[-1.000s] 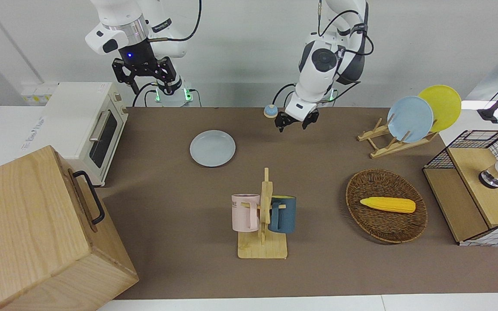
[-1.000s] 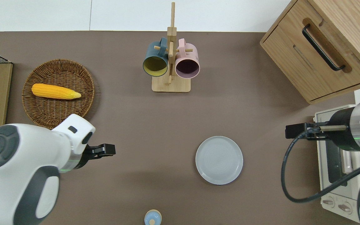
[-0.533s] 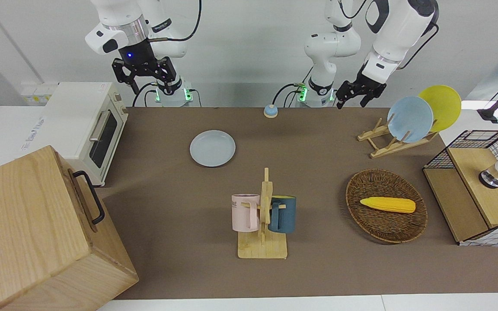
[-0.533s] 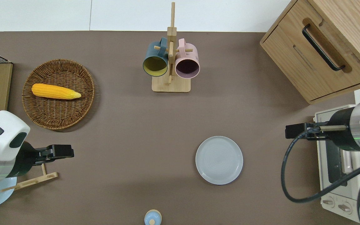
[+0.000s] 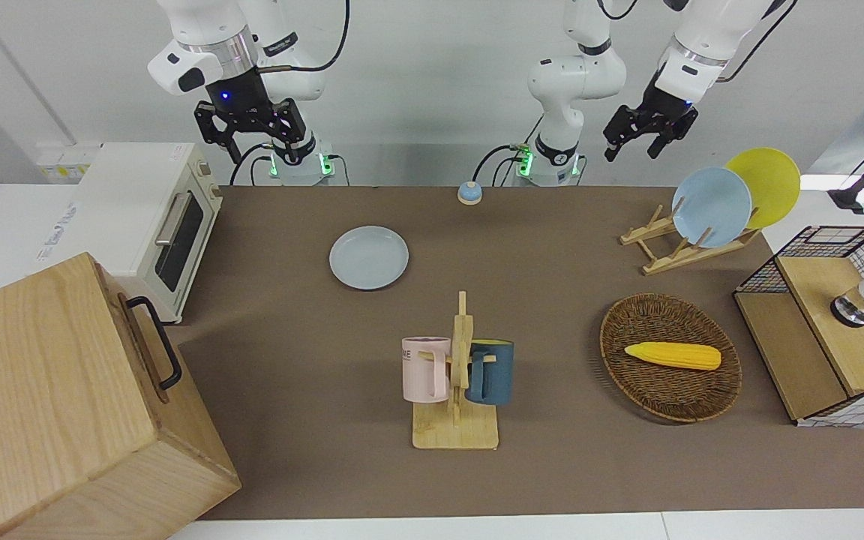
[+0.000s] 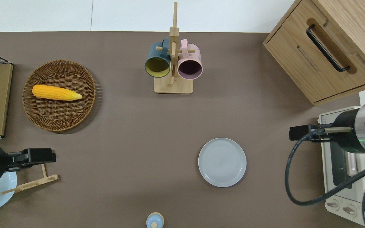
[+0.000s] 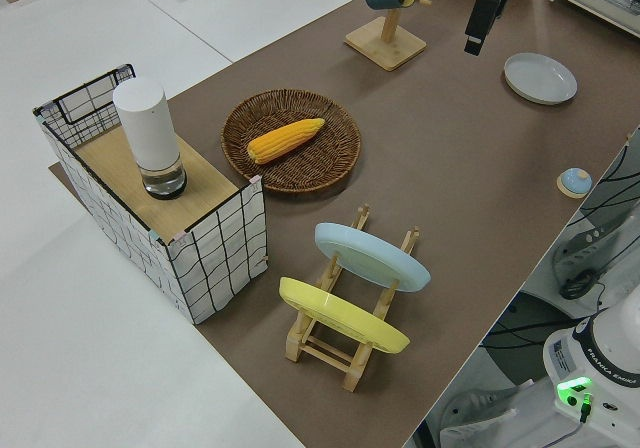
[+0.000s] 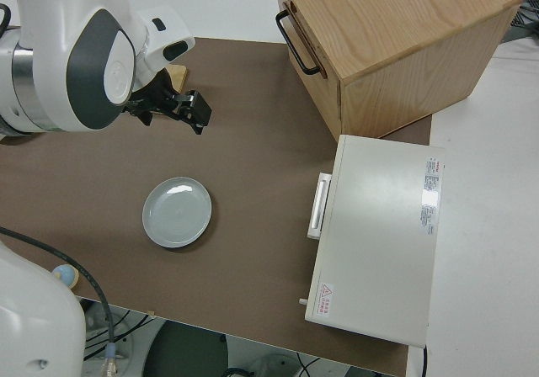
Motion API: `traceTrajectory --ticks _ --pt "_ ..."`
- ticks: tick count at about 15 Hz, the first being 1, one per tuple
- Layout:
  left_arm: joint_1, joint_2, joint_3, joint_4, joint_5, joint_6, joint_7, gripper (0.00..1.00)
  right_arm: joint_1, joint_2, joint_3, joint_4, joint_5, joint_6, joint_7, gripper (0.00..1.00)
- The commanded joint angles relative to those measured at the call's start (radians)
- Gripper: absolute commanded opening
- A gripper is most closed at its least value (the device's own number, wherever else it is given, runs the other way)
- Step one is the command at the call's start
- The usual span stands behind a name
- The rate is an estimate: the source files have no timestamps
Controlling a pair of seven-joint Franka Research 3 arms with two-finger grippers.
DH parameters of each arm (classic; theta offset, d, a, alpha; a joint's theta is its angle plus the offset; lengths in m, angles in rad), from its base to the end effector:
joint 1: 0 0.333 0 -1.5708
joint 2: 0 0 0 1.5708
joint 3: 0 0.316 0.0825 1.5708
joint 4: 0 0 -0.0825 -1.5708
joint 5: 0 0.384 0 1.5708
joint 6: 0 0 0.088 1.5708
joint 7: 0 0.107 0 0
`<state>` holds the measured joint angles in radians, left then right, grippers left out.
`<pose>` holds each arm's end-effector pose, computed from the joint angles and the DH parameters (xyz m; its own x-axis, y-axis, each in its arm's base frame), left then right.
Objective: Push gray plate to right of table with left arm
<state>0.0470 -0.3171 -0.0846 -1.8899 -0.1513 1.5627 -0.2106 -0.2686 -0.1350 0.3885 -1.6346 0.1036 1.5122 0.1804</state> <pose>0.4502 -0.0392 0.6330 0.9841 0.1737 -0.0369 0.1770 -0.9769 0.1195 0.5022 0.0871 0.6555 0.9983 -0.0572 -0.0068 -0.0575 -0.9970 -0.0520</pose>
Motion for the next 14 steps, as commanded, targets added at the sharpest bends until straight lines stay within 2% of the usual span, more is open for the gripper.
traceTrajectory --ticks 1,8,14 --pt "0.01 0.082 -0.007 0.193 0.021 -0.145 -0.004 0.99 -0.015 -0.015 0.007 -0.017 0.018 0.002 0.002 0.996" --pt "0.016 0.092 -0.003 0.204 0.019 -0.136 -0.004 0.99 -0.015 -0.015 0.007 -0.017 0.018 0.002 0.002 0.996" --pt "0.016 0.084 0.0 0.196 0.085 -0.141 0.002 0.99 -0.015 -0.015 0.007 -0.017 0.018 0.003 0.002 0.994"
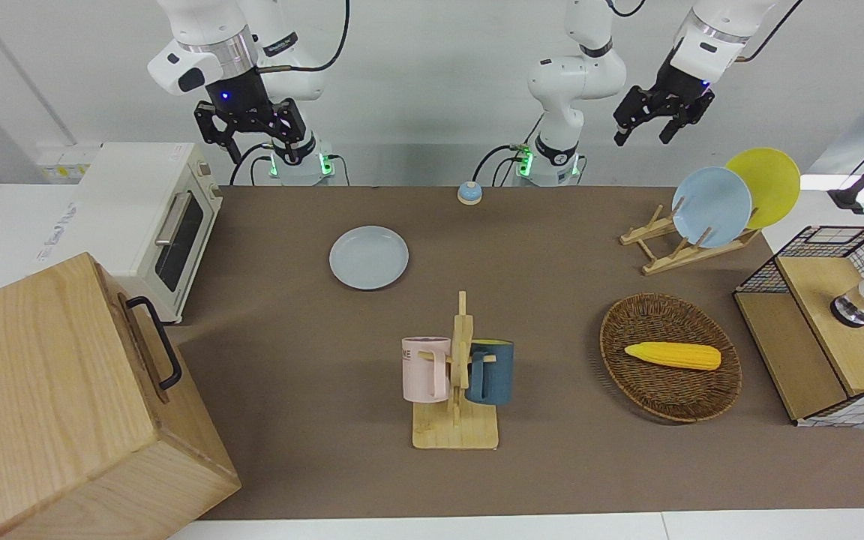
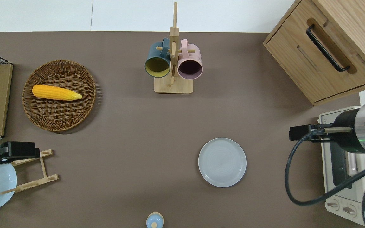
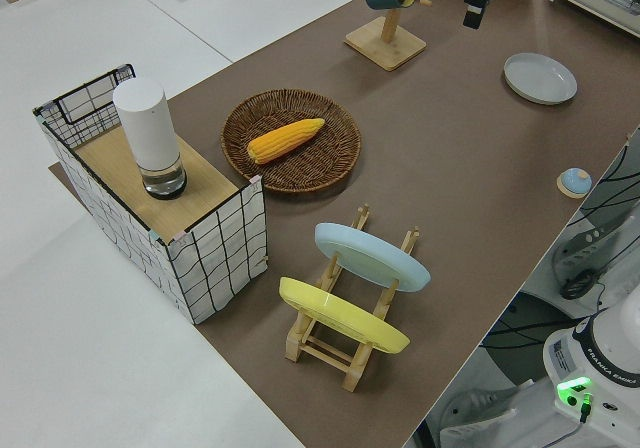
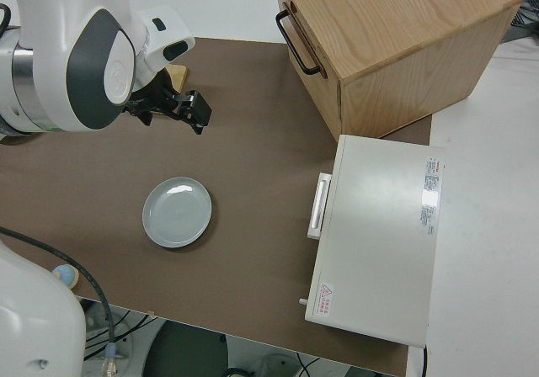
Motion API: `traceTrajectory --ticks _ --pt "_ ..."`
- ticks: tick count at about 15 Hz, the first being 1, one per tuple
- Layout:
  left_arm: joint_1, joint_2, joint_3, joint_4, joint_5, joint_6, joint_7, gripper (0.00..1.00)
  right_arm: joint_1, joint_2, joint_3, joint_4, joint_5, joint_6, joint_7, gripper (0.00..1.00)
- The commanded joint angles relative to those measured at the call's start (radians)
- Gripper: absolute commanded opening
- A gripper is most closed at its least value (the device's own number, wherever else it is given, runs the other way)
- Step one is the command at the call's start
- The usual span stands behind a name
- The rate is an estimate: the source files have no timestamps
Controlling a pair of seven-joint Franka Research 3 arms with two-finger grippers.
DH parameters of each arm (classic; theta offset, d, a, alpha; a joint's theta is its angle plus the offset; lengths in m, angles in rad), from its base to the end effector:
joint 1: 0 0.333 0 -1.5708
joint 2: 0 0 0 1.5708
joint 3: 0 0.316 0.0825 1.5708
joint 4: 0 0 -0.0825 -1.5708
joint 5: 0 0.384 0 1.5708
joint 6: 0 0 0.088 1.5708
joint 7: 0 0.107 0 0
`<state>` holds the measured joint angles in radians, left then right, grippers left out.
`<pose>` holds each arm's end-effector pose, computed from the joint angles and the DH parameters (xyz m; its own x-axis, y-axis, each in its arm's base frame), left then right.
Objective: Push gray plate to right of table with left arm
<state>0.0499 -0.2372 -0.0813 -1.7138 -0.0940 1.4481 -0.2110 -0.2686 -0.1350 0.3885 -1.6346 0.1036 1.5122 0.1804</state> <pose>0.4649 -0.0309 0.6682 0.9845 0.1695 -0.0439 0.1722 -0.9828 0.0667 0.5022 0.0871 0.6555 0.9983 -0.0572 -0.0068 -0.0575 -0.9970 -0.0520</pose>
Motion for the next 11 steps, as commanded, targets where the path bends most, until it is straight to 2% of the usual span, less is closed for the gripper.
traceTrajectory --ticks 1,11 --pt "0.013 0.003 -0.003 0.02 0.03 -0.028 0.002 0.99 -0.017 -0.017 0.006 -0.017 0.018 0.002 0.002 0.996" --pt "0.011 0.004 -0.005 0.02 0.045 -0.026 -0.001 0.99 -0.017 -0.015 0.006 -0.017 0.018 0.002 0.002 0.996"
